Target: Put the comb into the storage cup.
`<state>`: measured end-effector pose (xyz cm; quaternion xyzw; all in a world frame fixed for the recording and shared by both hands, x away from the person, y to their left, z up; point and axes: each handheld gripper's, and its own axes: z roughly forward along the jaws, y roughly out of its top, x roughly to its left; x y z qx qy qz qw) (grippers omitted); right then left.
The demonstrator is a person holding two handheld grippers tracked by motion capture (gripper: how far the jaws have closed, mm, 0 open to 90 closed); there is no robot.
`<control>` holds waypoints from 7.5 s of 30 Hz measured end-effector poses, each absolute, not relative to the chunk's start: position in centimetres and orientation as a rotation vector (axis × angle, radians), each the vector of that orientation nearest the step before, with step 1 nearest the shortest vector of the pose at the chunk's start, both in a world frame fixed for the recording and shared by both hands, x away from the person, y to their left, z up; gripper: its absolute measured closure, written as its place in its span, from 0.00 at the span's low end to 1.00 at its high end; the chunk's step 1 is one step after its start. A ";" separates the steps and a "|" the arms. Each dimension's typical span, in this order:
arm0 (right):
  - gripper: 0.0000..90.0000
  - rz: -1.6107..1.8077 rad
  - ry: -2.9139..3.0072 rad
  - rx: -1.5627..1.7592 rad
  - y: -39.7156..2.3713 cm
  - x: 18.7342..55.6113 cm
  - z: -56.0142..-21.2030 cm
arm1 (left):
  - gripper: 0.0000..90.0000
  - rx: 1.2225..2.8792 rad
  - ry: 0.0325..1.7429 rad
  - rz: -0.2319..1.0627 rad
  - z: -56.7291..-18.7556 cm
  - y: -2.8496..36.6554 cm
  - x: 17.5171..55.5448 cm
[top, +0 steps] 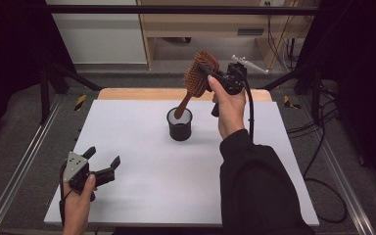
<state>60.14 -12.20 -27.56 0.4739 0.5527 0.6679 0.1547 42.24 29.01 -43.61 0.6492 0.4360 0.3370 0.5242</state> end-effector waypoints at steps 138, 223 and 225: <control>0.53 1.725 1.817 1.399 -8.3 65.1 -36.0 | 0.03 1.562 1.029 0.767 -43.8 28.9 42.5; 0.35 1.605 1.873 1.414 -9.3 65.5 -36.4 | 0.03 1.592 1.015 0.751 -43.9 28.5 42.6; 0.34 1.604 1.874 1.413 -9.2 65.5 -36.4 | 0.03 1.594 1.014 0.751 -43.9 28.5 42.6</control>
